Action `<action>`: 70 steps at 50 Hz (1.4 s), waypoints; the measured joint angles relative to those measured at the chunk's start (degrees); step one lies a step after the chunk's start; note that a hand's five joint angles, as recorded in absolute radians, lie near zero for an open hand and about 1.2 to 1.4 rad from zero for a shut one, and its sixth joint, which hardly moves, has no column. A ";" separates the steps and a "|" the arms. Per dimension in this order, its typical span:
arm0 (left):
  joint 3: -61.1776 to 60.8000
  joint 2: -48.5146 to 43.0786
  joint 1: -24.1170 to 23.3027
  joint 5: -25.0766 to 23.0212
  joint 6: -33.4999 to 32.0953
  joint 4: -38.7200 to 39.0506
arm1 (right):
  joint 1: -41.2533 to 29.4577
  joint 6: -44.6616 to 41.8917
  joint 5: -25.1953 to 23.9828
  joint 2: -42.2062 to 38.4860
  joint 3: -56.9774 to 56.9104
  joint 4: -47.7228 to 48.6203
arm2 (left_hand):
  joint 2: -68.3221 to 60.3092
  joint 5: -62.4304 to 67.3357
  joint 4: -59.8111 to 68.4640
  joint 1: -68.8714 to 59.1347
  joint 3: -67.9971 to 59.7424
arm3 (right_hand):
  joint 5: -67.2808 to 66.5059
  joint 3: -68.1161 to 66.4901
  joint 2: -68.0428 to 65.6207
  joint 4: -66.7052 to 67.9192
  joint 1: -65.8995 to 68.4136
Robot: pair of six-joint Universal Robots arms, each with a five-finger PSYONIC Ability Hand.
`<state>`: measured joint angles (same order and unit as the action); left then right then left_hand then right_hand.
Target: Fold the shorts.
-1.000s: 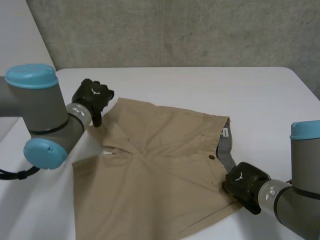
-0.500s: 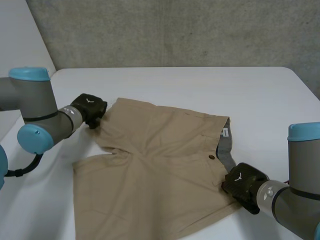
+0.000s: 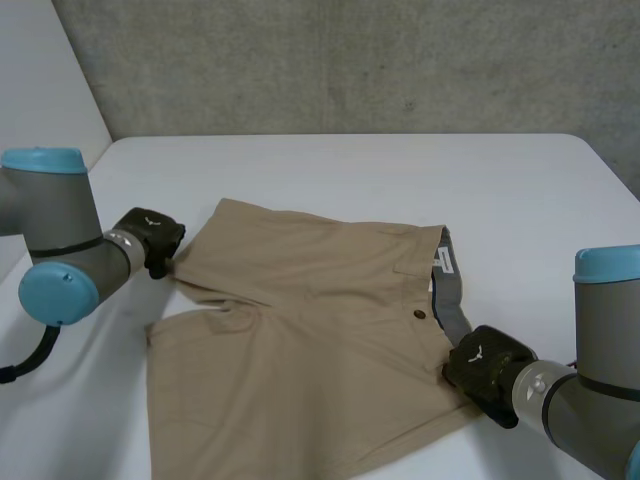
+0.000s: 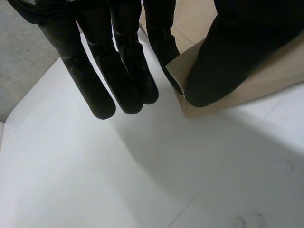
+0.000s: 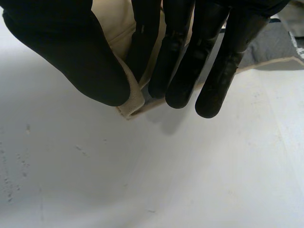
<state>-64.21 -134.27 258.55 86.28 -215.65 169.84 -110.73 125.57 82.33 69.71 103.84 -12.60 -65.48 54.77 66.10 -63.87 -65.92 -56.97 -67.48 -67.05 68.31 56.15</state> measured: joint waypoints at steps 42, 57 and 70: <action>-41.82 35.44 -13.77 -3.94 39.21 -3.90 | -0.67 28.64 0.11 -5.79 -19.07 4.93 | 49.47 -48.96 -50.36 48.32 50.38 | -0.09 0.00 0.00 0.00 0.00; -40.16 35.10 -22.40 2.86 48.35 1.48 | -2.02 28.77 0.37 -5.84 -17.89 7.58 | 49.44 -48.95 -50.36 48.32 50.38 | -0.24 0.00 0.00 0.00 0.00; -35.37 26.29 -33.64 18.80 48.01 5.94 | -2.49 28.87 0.74 -5.66 -17.11 7.60 | 48.29 -47.87 -48.98 47.47 48.85 | -0.31 0.00 0.00 0.00 0.00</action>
<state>-99.58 -107.99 224.91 105.08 -167.63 175.78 -113.21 154.43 83.07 64.05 86.73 -5.00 -17.19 6.90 17.12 -16.40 -17.07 -57.28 -67.48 -67.05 68.31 56.15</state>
